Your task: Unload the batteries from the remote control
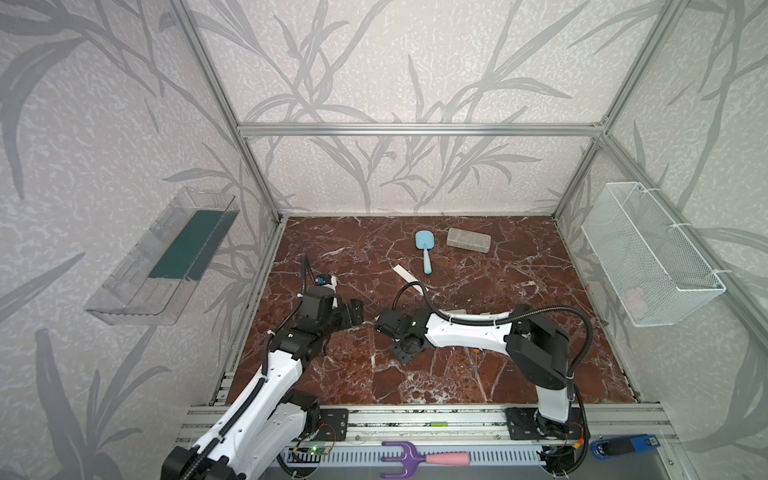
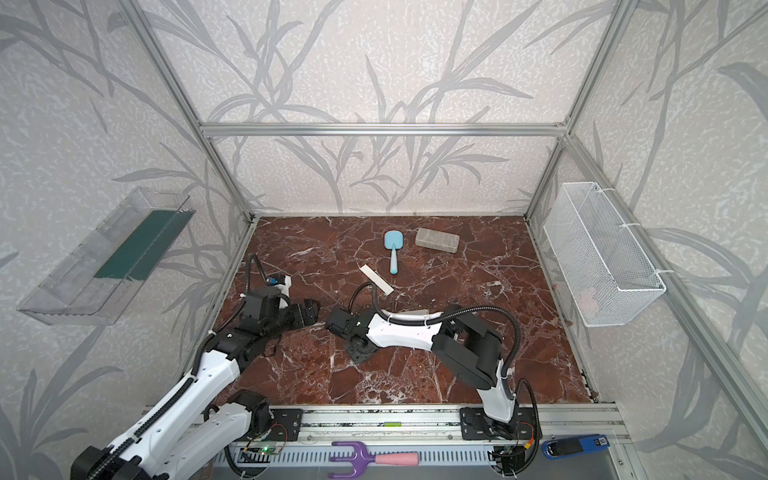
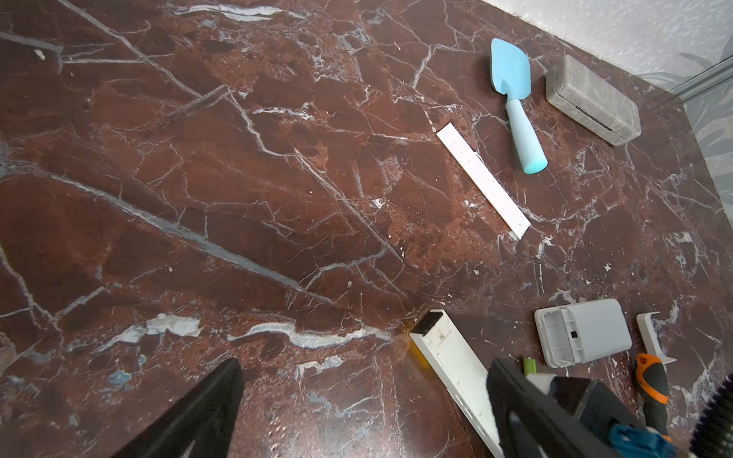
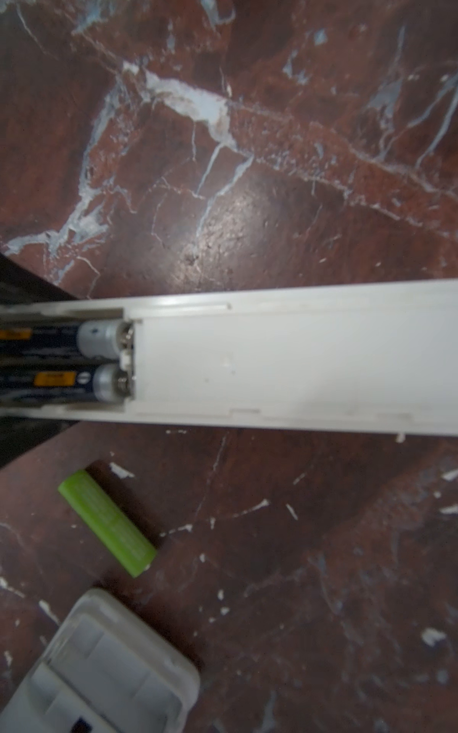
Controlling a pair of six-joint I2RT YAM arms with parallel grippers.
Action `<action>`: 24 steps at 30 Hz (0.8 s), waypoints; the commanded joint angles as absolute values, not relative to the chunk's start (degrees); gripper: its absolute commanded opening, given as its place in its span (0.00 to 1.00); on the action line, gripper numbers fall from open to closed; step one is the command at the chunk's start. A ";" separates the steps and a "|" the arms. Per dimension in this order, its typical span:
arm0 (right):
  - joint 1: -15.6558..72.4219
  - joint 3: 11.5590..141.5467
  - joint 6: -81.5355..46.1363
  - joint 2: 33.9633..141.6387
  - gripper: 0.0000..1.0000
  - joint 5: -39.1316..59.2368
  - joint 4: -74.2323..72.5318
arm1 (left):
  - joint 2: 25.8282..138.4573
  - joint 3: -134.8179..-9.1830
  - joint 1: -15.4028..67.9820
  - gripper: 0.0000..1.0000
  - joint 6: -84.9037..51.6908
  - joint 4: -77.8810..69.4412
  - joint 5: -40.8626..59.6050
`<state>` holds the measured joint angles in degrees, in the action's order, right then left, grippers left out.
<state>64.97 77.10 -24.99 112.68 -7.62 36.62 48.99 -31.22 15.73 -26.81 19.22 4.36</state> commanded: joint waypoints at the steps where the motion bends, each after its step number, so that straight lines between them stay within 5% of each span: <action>1: 64.85 78.46 -24.27 112.08 0.43 -9.23 39.15 | 48.69 -31.29 15.38 0.96 -27.42 19.18 3.77; 10: 64.61 78.12 -25.92 104.39 0.52 -12.13 41.85 | 50.05 -33.00 15.38 0.95 -25.64 19.17 5.27; 13: 62.32 74.34 -26.34 98.16 0.52 -16.67 43.49 | 51.43 -32.53 15.38 0.82 -23.44 17.02 9.94; 17: 53.88 62.50 -28.90 87.23 0.54 -17.31 42.67 | 57.78 -34.32 15.97 0.67 -23.27 17.03 16.31; 24: 36.59 44.04 -33.50 74.64 0.57 -3.70 34.15 | 68.72 -41.19 28.66 0.65 -21.48 20.82 9.26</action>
<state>38.61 48.27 -30.72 77.41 -9.45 37.21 67.11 -38.35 24.05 -23.49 19.29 12.19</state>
